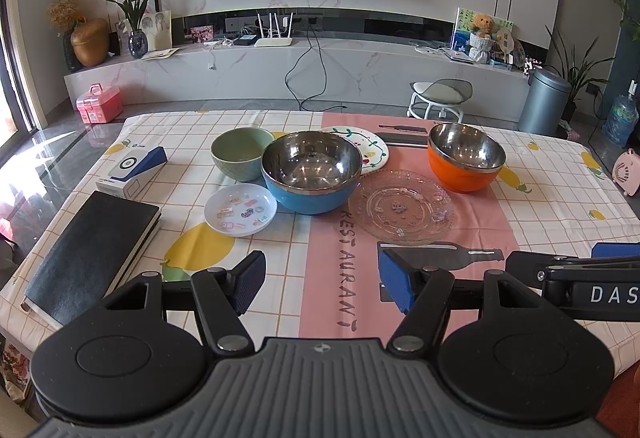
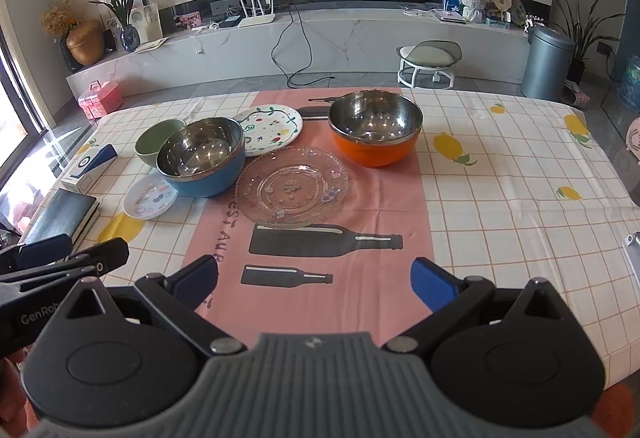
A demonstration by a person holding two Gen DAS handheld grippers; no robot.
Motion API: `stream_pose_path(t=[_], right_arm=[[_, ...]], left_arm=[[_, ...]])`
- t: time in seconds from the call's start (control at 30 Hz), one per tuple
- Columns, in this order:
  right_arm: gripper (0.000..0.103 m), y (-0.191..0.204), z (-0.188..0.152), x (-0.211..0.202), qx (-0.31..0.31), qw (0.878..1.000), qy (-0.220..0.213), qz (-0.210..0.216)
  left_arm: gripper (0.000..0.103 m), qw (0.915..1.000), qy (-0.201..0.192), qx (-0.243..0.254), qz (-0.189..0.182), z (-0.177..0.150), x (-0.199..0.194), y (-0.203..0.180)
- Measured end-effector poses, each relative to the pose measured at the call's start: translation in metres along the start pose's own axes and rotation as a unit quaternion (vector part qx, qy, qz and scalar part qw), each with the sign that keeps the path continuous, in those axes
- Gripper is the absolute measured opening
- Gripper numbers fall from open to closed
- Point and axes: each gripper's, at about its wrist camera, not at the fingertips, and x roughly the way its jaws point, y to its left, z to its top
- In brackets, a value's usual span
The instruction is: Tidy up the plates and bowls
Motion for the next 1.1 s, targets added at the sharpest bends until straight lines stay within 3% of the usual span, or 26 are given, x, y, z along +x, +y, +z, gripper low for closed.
stream_pose_path(t=[0.43, 0.67, 0.83, 1.03, 1.1], right_arm=[[0.100, 0.003, -0.002, 0.004, -0.007, 1.000, 0.008, 0.011], [0.100, 0.006, 0.005, 0.011, -0.002, 1.000, 0.003, 0.029], [0.100, 0.016, 0.019, 0.022, -0.008, 0.998, -0.030, 0.051], [0.099, 0.033, 0.040, 0.048, -0.011, 0.998, -0.042, 0.046], [0.095, 0.038, 0.047, 0.058, -0.010, 0.998, -0.040, 0.048]], left_arm=[[0.077, 0.9998, -0.003, -0.014, -0.016, -0.003, 0.001, 0.005], [0.066, 0.9984, -0.014, -0.044, -0.034, 0.015, 0.007, 0.034], [0.057, 0.9978, -0.026, -0.045, -0.041, 0.033, 0.018, 0.048], [0.056, 0.9966, -0.046, -0.054, -0.042, 0.049, 0.038, 0.061], [0.056, 0.9970, -0.045, -0.058, -0.024, 0.054, 0.048, 0.064]])
